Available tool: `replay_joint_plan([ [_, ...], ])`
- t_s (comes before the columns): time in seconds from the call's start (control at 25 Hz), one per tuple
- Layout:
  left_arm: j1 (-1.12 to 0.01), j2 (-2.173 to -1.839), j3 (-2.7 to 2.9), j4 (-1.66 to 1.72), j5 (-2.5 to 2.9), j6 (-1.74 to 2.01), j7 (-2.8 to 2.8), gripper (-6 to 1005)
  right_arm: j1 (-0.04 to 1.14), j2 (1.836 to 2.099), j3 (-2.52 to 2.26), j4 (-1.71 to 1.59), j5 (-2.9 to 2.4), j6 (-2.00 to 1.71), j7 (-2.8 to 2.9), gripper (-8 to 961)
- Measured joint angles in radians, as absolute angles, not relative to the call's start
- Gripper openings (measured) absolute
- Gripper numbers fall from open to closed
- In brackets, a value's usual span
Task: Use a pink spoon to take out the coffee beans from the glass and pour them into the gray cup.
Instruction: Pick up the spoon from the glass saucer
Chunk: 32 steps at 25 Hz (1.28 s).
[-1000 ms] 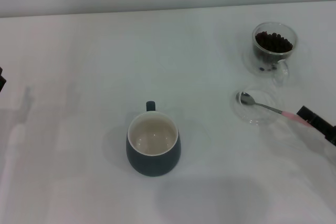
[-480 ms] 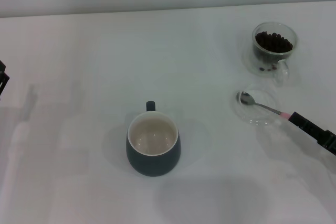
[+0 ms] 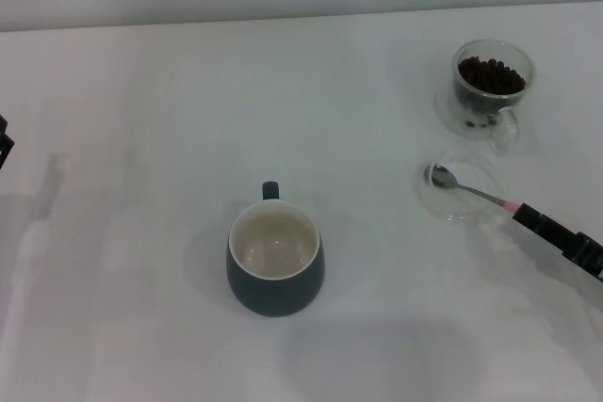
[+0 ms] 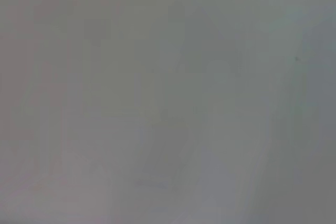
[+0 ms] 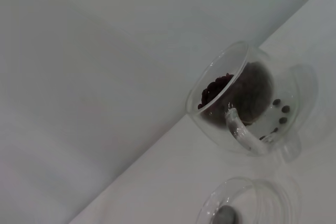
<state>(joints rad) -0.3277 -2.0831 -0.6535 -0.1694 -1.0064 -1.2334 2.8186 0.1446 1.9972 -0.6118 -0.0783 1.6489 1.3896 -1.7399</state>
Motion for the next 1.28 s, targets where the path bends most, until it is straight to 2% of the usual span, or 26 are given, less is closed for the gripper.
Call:
replay_joint_plan([
  [0.36,-0.328,-2.083,-0.653,-0.164,-1.007,-1.233,2.818,898,0.146,1.997,-0.607,-0.073,1.649,1.391,-1.729,403],
  [0.48,-0.328,-2.083,-0.653,-0.163,-1.018,-1.233,2.818,899,0.146,1.997,-0.611,-0.075,1.649,1.390,-1.715,170],
  [1.28,-0.327,-2.083,-0.653,-0.162,-1.029,-1.233,2.818,898,0.158,1.988,-0.632,-0.080,1.636,1.405,-1.674,166],
])
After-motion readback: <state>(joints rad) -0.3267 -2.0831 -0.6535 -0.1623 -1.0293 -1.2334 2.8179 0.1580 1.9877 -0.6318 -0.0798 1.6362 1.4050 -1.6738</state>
